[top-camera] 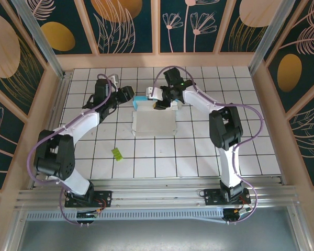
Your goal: Fold the paper box
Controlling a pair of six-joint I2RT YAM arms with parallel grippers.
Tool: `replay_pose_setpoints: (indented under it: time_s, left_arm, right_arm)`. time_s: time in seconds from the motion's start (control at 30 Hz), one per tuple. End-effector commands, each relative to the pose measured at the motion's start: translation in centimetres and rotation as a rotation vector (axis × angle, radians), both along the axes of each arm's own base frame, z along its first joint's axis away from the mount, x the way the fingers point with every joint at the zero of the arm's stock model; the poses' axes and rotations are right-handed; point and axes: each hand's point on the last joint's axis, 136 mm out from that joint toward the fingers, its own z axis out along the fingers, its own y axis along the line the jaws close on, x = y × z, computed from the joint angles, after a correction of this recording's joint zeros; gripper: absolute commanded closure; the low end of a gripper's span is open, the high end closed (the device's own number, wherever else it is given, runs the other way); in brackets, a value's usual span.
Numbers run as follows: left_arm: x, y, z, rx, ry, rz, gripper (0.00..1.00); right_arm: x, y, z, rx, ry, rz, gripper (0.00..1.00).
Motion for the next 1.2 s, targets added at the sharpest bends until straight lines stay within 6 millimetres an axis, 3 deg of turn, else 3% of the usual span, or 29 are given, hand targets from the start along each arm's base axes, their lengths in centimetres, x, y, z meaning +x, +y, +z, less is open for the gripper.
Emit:
replay_pose_setpoints:
  time_s: [0.0,0.17,0.2,0.4,0.57,0.7,0.83,0.9,1.17]
  left_arm:
    - [0.4,-0.9,0.0,-0.059,0.043,-0.031,0.51]
    - [1.0,-1.6,-0.2,-0.073,0.075,-0.062,0.5]
    - [1.3,-1.6,-1.6,-0.063,0.107,-0.056,0.5]
    - [1.8,-2.1,-2.6,-0.075,0.143,-0.07,0.49]
    - [2.4,-1.7,-3.4,-0.043,0.156,-0.051,0.49]
    - [3.1,-1.2,-2.1,-0.031,0.113,-0.025,0.49]
    - [3.6,-0.3,-1.4,-0.02,0.111,0.026,0.48]
    - [3.8,-0.1,-1.6,-0.015,0.126,0.042,0.48]
    - [4.9,-1.6,-2.8,-0.069,0.189,-0.002,0.55]
  right_arm:
    - [0.6,0.3,4.0,0.086,-0.028,-0.03,0.44]
    - [0.7,0.5,7.0,0.195,0.03,-0.074,0.38]
    - [0.9,0.4,7.7,0.224,0.049,-0.091,0.37]
    - [1.3,-0.3,11.6,0.424,0.221,-0.184,0.32]
    - [2.3,-1.9,14.0,0.609,0.384,-0.372,0.32]
    - [4.1,-4.6,14.7,0.739,0.562,-0.655,0.34]
    - [5.0,-7.5,14.4,0.794,0.778,-0.911,0.39]
    - [5.3,-8.7,13.1,0.763,0.827,-1.037,0.43]
    - [6.3,-9.2,7.1,0.487,0.807,-1.317,0.45]
